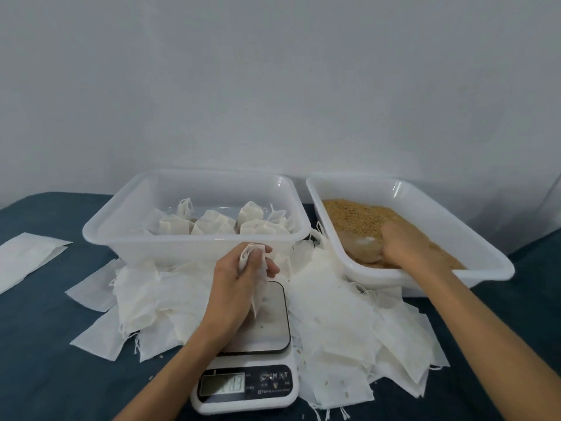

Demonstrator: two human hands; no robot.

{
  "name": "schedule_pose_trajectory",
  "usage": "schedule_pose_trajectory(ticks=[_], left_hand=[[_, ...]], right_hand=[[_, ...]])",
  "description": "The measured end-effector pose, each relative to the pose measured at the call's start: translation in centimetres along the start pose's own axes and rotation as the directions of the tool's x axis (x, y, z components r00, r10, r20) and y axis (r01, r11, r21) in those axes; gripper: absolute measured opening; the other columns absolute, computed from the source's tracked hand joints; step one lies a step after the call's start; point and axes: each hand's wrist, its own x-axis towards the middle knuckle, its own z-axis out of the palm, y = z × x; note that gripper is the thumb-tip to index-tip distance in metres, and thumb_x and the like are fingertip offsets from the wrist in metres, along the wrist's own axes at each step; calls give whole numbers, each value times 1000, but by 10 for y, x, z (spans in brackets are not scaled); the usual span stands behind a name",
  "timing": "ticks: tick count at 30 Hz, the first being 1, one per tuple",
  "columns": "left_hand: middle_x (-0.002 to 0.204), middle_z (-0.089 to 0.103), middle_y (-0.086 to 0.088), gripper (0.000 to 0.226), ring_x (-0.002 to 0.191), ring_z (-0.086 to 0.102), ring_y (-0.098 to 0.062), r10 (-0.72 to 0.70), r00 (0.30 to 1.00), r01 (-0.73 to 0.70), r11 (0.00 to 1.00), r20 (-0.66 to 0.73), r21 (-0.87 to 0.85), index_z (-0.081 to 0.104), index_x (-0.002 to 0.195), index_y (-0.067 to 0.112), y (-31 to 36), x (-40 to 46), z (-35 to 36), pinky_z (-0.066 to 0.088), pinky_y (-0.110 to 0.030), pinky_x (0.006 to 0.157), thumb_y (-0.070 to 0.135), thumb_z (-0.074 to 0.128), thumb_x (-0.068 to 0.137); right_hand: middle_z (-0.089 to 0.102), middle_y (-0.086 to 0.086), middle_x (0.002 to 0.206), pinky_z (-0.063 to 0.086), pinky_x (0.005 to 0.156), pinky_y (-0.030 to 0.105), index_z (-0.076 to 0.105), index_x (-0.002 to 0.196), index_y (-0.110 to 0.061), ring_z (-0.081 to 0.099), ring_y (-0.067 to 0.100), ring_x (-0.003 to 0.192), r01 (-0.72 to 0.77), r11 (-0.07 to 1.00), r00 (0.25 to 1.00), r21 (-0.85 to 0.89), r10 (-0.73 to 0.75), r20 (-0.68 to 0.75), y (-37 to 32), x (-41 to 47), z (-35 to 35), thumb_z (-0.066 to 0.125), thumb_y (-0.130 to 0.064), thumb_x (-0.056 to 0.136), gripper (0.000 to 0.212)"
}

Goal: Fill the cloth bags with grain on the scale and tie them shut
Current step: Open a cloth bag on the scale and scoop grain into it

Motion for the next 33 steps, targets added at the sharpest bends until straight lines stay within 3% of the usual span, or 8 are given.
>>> schedule_pose_trajectory(ticks=[4,8,16,19,21,27,32,33], left_hand=[[84,77,-12,7,79,74,-31,1,1000,-1,998,-7,-57,55,110,6,10,6,-2,62,-35,73,12,50,109],[89,80,-8,13,83,76,-21,3,1000,-3,1000,-24,-9,63,95,1,28,27,-7,58,-25,67,9,59,105],[85,80,-2,18,83,76,-19,-16,993,31,990,-113,135,70,100,11,41,134,-25,52,-25,47,11,54,107],[100,79,-15,25,97,74,-30,-84,990,114,946,-113,304,67,104,9,22,176,-26,62,-43,71,11,43,111],[100,75,-19,24,93,70,-31,-132,987,160,888,-95,431,67,102,9,8,196,-28,57,-41,81,11,44,109],[53,35,-4,46,72,47,-22,-246,969,170,574,-29,801,29,58,17,-30,212,-29,28,-34,58,1,49,96],[76,52,-16,29,79,46,-26,-101,982,186,561,-157,807,68,77,10,-26,213,-33,35,-34,71,-1,54,99],[74,51,-18,28,78,46,-28,-57,982,179,585,-180,791,60,72,7,-23,214,-34,33,-35,70,-1,55,99]], right_hand=[[63,2,103,51,80,38,63,109,-13,59,21,94,250,905,908,345,-95,-407,-43,-39,-20,66,-24,96,17],[62,-6,100,49,77,31,65,111,-19,57,12,91,533,655,797,536,-177,-577,-100,-84,-24,57,-25,101,14],[60,-9,97,47,81,29,64,106,-23,52,8,91,570,540,818,620,-299,-492,-127,-99,16,49,-29,105,16],[59,-8,97,46,81,29,63,107,-22,52,9,91,571,557,817,603,-311,-486,-126,-95,23,47,-29,106,18],[60,-7,100,46,82,27,63,109,-22,53,10,94,564,582,821,586,-317,-475,-125,-93,26,45,-29,106,19],[60,-8,104,44,82,25,60,112,-23,52,10,97,557,613,826,561,-335,-454,-124,-87,33,41,-31,106,21],[59,-8,101,43,79,23,60,110,-22,52,9,95,545,614,834,572,-324,-447,-121,-85,34,42,-29,106,20],[59,-9,100,42,79,22,60,109,-23,51,9,94,542,613,836,575,-322,-445,-121,-84,34,42,-29,106,19]])
